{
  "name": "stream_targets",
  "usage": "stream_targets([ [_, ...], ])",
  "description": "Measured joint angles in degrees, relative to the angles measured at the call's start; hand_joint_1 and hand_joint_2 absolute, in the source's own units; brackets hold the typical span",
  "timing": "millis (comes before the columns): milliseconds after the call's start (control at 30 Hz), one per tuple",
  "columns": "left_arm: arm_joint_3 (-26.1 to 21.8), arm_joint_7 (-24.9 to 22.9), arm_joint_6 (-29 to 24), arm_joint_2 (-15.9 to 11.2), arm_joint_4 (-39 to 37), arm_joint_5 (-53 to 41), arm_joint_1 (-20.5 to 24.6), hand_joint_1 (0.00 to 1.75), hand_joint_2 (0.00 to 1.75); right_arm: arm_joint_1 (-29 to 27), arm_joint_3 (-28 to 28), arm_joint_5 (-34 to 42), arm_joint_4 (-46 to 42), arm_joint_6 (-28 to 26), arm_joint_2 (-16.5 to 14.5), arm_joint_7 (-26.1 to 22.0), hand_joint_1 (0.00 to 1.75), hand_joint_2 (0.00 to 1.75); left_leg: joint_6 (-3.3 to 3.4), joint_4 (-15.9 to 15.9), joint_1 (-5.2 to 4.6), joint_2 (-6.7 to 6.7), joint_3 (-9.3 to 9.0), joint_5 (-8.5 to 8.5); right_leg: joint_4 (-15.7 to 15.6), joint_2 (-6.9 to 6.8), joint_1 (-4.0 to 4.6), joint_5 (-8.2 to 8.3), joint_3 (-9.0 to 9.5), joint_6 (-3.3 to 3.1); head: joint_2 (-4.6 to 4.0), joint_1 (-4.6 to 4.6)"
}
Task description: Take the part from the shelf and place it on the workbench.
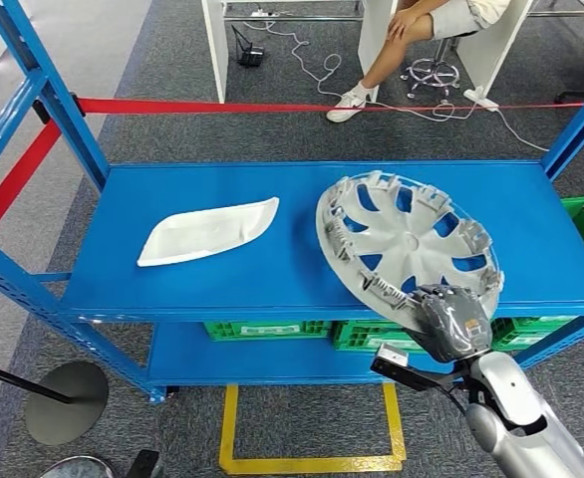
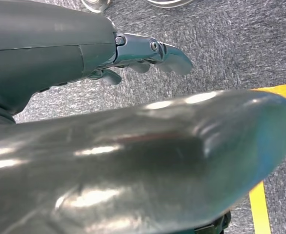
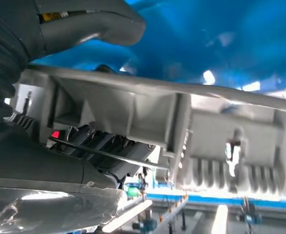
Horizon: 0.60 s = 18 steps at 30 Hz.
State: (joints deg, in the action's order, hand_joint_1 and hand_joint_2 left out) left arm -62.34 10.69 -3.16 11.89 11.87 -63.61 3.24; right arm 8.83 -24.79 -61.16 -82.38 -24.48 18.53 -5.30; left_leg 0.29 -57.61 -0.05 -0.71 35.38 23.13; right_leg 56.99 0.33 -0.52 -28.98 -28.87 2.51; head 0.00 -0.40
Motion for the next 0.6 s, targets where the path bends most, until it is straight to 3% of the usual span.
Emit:
stream_targets([
  [133, 0.01, 0.44, -0.28, 0.01, 0.0, -0.2, 0.03, 0.0, 0.0, -1.25, 1.15, 3.86, -2.21, -2.96, -0.8, -3.88, 1.75, 1.75, 0.0, 0.0, 0.0, 0.0, 0.0, 0.0, 0.0, 0.0, 0.0, 0.0, 0.0, 0.0, 0.0, -0.01],
  [367, 0.01, 3.48, -1.81, 0.08, 0.0, -0.52, 0.04, 0.0, 0.0, -2.51, 4.75, 21.61, -5.53, 1.22, -3.1, -9.46, 1.75, 1.75, -0.03, 0.0, 0.03, 0.01, -0.04, 0.03, 0.0, 0.01, 0.01, -0.05, -0.43, -0.01, 0.0, -0.01],
  [600, 0.01, 6.45, -3.75, 0.09, 0.0, -1.08, 0.04, 0.0, 0.0, -5.04, 8.78, 29.5, -8.92, 3.03, -5.39, -13.32, 1.75, 1.75, -0.06, 0.0, 0.02, 0.01, -0.04, 0.07, 0.0, 0.02, 0.01, -0.08, -0.56, 0.0, 0.0, -0.01],
])
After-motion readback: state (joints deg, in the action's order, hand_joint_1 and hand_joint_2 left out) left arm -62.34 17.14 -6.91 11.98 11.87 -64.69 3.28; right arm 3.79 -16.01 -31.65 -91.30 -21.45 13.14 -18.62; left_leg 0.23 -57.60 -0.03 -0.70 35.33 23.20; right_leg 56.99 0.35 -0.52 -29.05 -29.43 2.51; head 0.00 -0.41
